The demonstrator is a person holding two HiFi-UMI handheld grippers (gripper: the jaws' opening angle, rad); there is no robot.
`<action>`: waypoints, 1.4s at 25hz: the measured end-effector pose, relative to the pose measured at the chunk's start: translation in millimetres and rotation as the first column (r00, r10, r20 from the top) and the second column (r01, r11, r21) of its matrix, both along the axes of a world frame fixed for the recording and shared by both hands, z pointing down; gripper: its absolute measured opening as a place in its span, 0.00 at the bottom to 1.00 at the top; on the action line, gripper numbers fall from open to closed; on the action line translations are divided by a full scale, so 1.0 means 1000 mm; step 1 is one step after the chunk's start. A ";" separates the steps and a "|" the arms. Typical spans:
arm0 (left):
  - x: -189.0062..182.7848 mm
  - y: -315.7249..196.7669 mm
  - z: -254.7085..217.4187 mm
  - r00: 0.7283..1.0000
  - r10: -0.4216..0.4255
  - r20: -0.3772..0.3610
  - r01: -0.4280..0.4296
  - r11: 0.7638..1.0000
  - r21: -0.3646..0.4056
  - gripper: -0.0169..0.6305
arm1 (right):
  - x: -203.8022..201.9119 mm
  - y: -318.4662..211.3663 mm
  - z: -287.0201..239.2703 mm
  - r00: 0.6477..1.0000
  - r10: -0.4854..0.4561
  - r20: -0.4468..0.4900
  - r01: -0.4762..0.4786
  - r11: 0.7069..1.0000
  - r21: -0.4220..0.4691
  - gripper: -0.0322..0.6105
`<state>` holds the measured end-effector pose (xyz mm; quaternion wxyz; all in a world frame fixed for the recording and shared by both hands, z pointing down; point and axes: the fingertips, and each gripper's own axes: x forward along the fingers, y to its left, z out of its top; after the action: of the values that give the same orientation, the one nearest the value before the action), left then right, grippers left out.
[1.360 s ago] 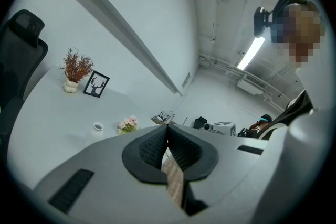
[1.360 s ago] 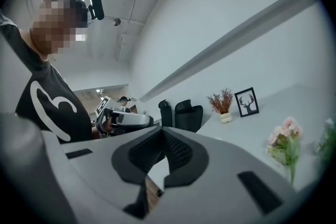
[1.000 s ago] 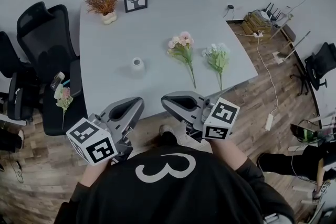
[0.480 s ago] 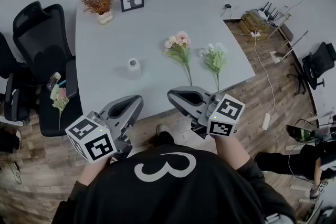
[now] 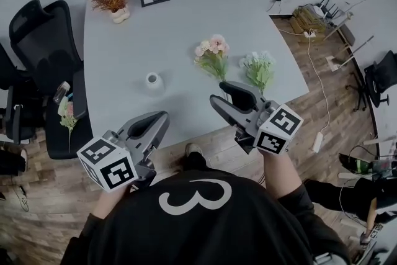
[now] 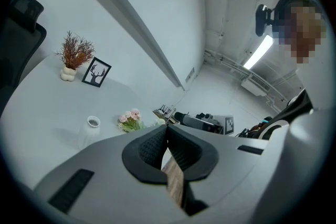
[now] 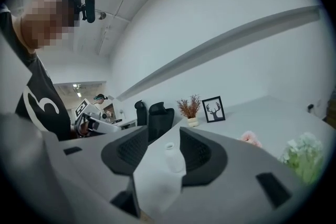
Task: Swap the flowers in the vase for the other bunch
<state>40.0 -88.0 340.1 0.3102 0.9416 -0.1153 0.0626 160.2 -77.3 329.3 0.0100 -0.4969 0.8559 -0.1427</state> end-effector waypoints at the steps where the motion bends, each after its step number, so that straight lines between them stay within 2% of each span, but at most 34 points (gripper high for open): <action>1: 0.003 -0.004 0.003 1.000 -0.002 0.008 0.002 1.000 -0.005 0.05 | 0.006 -0.006 0.002 1.000 0.009 -0.006 -0.009 1.000 0.000 0.34; 7: 0.027 -0.029 0.017 0.999 0.002 0.032 -0.001 0.999 -0.038 0.05 | 0.058 -0.048 0.027 0.987 0.126 -0.096 -0.130 0.991 -0.033 0.55; 11: 0.042 -0.044 0.025 0.999 0.000 0.042 0.002 0.999 -0.053 0.05 | 0.096 -0.076 0.052 0.955 0.227 -0.189 -0.243 0.967 -0.070 0.57; 14: 0.050 -0.059 0.028 0.999 -0.015 0.047 0.017 0.998 -0.060 0.05 | 0.113 -0.096 0.076 0.933 0.240 -0.268 -0.280 0.952 -0.122 0.57; 18: 0.057 -0.076 0.030 0.998 -0.041 0.048 0.044 0.997 -0.062 0.05 | 0.132 -0.119 0.113 0.930 0.249 -0.271 -0.313 0.922 -0.227 0.57; 22: 0.060 -0.089 0.031 0.996 -0.071 0.049 0.074 0.995 -0.066 0.04 | 0.144 -0.138 0.149 0.942 0.242 -0.231 -0.313 0.883 -0.351 0.57; 26: 0.054 -0.102 0.035 0.992 -0.113 0.053 0.117 0.990 -0.078 0.05 | 0.151 -0.156 0.175 0.942 0.231 -0.243 -0.317 0.851 -0.418 0.57; 32: 0.046 -0.119 0.037 0.984 -0.171 0.051 0.175 0.980 -0.093 0.04 | 0.161 -0.170 0.214 0.937 0.232 -0.261 -0.339 0.781 -0.525 0.57; 35: 0.042 -0.123 0.038 0.981 -0.187 0.054 0.192 0.977 -0.097 0.05 | 0.161 -0.174 0.227 0.938 0.228 -0.262 -0.340 0.757 -0.558 0.56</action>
<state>81.8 -211.1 378.3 0.3595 0.9077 -0.2080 0.0597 321.6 -251.5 556.5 -0.2014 -0.6098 0.6792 -0.3554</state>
